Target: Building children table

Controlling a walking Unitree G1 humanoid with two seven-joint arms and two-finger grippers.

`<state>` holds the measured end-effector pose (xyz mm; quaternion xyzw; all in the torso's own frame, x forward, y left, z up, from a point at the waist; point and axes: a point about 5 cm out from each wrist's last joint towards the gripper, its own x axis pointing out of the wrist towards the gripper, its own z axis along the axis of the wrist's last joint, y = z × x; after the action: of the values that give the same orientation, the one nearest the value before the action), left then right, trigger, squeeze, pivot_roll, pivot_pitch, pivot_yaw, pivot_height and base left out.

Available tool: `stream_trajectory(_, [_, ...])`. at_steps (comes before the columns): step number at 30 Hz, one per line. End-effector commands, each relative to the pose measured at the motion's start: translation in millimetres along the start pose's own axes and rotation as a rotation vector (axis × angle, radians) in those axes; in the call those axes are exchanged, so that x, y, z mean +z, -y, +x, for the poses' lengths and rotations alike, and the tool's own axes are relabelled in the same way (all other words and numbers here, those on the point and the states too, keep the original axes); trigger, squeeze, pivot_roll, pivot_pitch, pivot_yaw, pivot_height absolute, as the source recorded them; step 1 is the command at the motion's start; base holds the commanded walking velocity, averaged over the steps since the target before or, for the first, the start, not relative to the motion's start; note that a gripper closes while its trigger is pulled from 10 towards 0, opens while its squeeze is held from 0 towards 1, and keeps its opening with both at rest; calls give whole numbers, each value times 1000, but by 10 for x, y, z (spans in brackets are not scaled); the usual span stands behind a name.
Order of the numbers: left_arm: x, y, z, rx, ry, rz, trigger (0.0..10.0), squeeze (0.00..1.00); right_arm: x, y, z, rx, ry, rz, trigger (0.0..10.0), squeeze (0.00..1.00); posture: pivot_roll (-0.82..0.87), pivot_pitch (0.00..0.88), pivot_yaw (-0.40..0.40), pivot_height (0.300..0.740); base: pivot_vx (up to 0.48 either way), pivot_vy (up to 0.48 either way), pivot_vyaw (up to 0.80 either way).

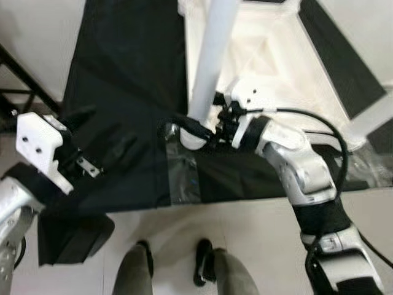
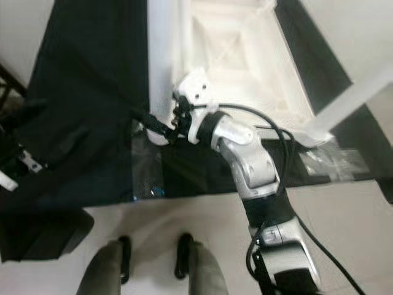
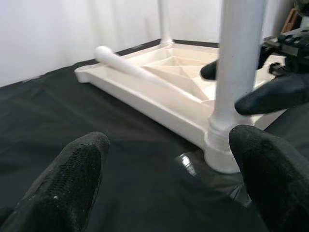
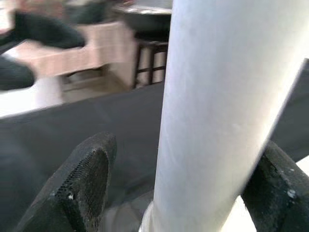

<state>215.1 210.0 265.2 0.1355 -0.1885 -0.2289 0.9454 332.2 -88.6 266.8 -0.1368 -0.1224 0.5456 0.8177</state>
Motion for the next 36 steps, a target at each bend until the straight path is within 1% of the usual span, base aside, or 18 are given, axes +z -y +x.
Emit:
stream_trajectory(1, [-5, 68, -7, -9, -4, -1, 10000, 0, -9, -11, -5, 78, 6, -19, 10000, 0, 159, 332, -108, 740, 0, 0, 0])
stream_trajectory(4, [-43, 153, -19, -4, -24, 2, 10000, 0, 16, 161, 7, 144, 9, -40, 10000, 0, 171, 337, -112, 740, 0, 0, 0])
stream_trajectory(6, [-54, 177, -23, -5, -29, 0, 10000, 0, 11, 198, 15, 162, 7, -47, 10000, 0, 171, 337, -112, 740, 0, 0, 0])
stream_trajectory(7, [-60, 203, -28, -4, -33, -4, 10000, 0, 7, 227, 31, 176, 12, -42, 4667, 0, 182, 341, -114, 740, 0, 0, 0])
stream_trajectory(8, [-60, 203, -28, -4, -33, -4, 10000, 0, 7, 227, 31, 176, 12, -42, 4667, 0, 182, 341, -114, 740, 0, 0, 0])
stream_trajectory(9, [-61, 217, -30, -3, -34, -9, 10000, 0, 3, 240, 45, 187, 15, -36, 0, 0, 182, 341, -114, 740, 0, 0, 0])
stream_trajectory(20, [-75, 308, -68, -1, -50, -25, 10000, 0, -39, 273, 100, 246, 42, 1, 0, 0, 202, 353, -123, 740, 0, 0, 0])
stream_trajectory(23, [-84, 342, -78, 1, -56, -31, 10000, 0, -123, 270, 52, 266, 32, 14, 0, 0, 194, 356, -132, 740, 0, 0, 0])
stream_trajectory(24, [-92, 354, -86, 5, -58, -36, 10000, 0, -191, 265, -21, 231, -3, 1, 0, 0, 179, 357, -148, 740, 0, 0, 0])
stream_trajectory(26, [-92, 354, -86, 5, -58, -36, 10000, 0, -191, 265, -21, 231, -3, 1, 0, 0, 179, 357, -148, 740, 0, 0, 0])
stream_trajectory(27, [-99, 364, -93, 11, -59, -42, 10000, 0, -266, 259, -86, 172, -46, -4, 0, 0, 179, 357, -148, 740, 0, 0, 0])
stream_trajectory(28, [-119, 391, -108, 17, -62, -53, 10000, 0, -470, 205, -89, -230, -118, 58, 0, 0, 163, 352, -173, 740, 0, 0, 0])
stream_trajectory(30, [-119, 391, -108, 17, -62, -53, 10000, 0, -470, 205, -89, -230, -118, 58, 0, 0, 163, 352, -173, 740, 0, 0, 0])
stream_trajectory(31, [-138, 421, -115, 26, -66, -65, 10000, 0, -770, -263, -187, -416, -240, 192, 0, 0, 165, 356, -171, 740, 0, 0, 0])
stream_trajectory(32, [-138, 421, -115, 26, -66, -65, 10000, 0, -770, -263, -187, -416, -240, 192, 0, 0, 165, 356, -171, 740, 0, 0, 0])
stream_trajectory(33, [-170, 437, -113, 35, -70, -75, 10000, 0, -901, -609, -326, -588, -323, 278, 0, 0, 160, 378, -149, 740, 0, 0, 0])
stream_trajectory(34, [-191, 446, -111, 41, -74, -81, 10000, 0, -938, -824, -429, -677, -368, 332, 0, 0, 160, 378, -149, 740, 0, 0, 0])
stream_trajectory(36, [-244, 464, -112, 42, -86, -93, 10000, 0, -936, -802, -479, -720, -360, 327, 0, 0, 153, 343, -131, 740, 0, 0, 0])
